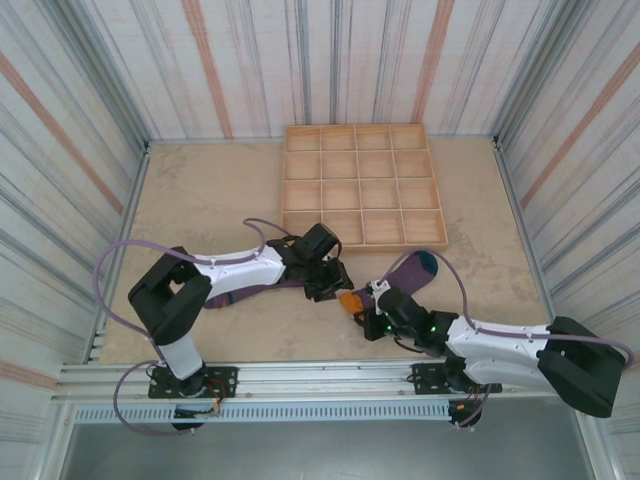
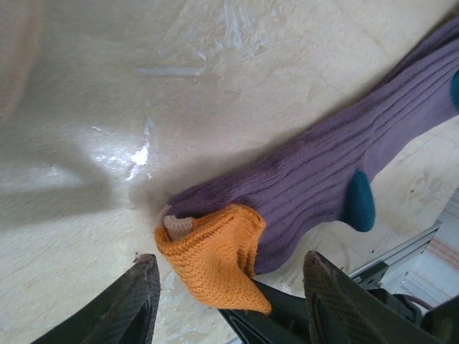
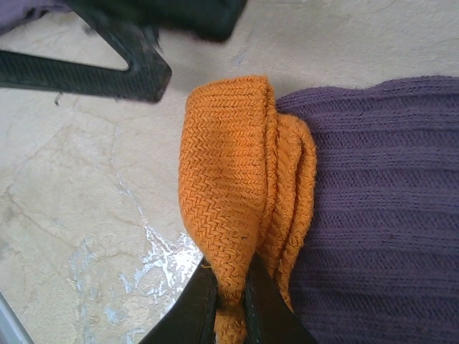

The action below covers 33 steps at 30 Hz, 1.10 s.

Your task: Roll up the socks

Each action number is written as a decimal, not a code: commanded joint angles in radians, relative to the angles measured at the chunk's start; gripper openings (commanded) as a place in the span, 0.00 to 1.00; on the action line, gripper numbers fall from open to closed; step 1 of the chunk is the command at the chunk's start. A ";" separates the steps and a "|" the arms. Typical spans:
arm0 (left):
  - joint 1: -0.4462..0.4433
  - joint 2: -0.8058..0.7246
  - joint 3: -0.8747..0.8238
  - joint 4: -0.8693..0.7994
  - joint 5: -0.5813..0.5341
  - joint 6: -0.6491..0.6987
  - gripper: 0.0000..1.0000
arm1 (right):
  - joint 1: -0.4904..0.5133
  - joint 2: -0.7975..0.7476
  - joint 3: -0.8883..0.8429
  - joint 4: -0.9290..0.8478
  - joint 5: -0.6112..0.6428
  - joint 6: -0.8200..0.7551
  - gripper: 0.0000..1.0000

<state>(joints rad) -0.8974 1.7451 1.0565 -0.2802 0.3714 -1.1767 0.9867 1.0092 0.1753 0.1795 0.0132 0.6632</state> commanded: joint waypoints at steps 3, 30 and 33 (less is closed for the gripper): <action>-0.014 0.048 0.051 -0.110 0.031 0.051 0.55 | -0.030 -0.051 -0.033 -0.049 -0.034 0.032 0.00; 0.038 0.130 0.034 -0.115 0.003 -0.010 0.00 | -0.046 0.046 0.042 -0.047 -0.117 -0.022 0.00; 0.043 0.067 -0.025 -0.129 -0.021 -0.025 0.00 | -0.047 0.096 0.089 -0.044 -0.161 -0.053 0.00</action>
<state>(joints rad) -0.8692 1.8606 1.0920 -0.3393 0.4232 -1.1805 0.9466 1.0664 0.2230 0.1635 -0.0868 0.6575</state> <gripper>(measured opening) 0.077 0.107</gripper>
